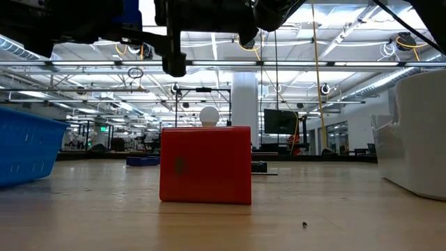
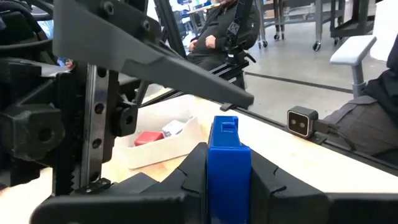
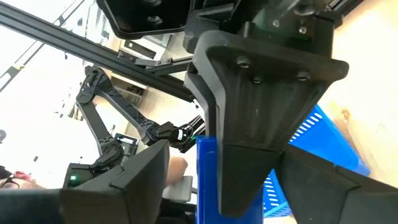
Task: Pick & Place Office items
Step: Put the blue digital clock into the blue bin
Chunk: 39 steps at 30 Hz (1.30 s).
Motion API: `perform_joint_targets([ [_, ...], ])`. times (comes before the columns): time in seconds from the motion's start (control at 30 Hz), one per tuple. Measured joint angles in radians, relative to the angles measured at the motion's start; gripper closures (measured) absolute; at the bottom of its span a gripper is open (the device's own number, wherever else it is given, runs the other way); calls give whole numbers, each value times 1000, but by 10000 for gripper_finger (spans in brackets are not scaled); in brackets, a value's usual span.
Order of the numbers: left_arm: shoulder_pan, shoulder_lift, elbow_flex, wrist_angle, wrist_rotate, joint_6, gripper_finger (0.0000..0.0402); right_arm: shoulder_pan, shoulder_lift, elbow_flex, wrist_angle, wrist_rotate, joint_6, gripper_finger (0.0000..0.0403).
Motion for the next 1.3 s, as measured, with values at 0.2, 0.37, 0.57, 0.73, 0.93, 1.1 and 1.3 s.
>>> perform_joint_targets([
  [0.2, 0, -22, 0, -37, 6, 1, 348, -16, 0, 0, 4, -22, -21, 115],
  [0.37, -2, -104, -3, -168, 29, -23, 345, -52, -13, 3, 21, -77, -41, 120],
  [0.57, -22, -233, -3, -303, 59, -39, 347, -104, -46, -25, 14, -83, -76, 121],
  [0.73, -53, -299, -3, -431, 58, -60, 348, -149, -97, -84, 21, -77, -88, 122],
  [0.93, -80, -306, -3, -513, 33, -153, 337, -179, -167, -201, 11, -14, -113, 122],
  [1.1, -103, -303, -3, -619, -50, -216, 342, -185, -258, -320, 45, 47, -130, 122],
  [1.3, -131, -303, -3, -709, -71, -323, 348, -181, -378, -480, 34, 152, -156, 122],
])
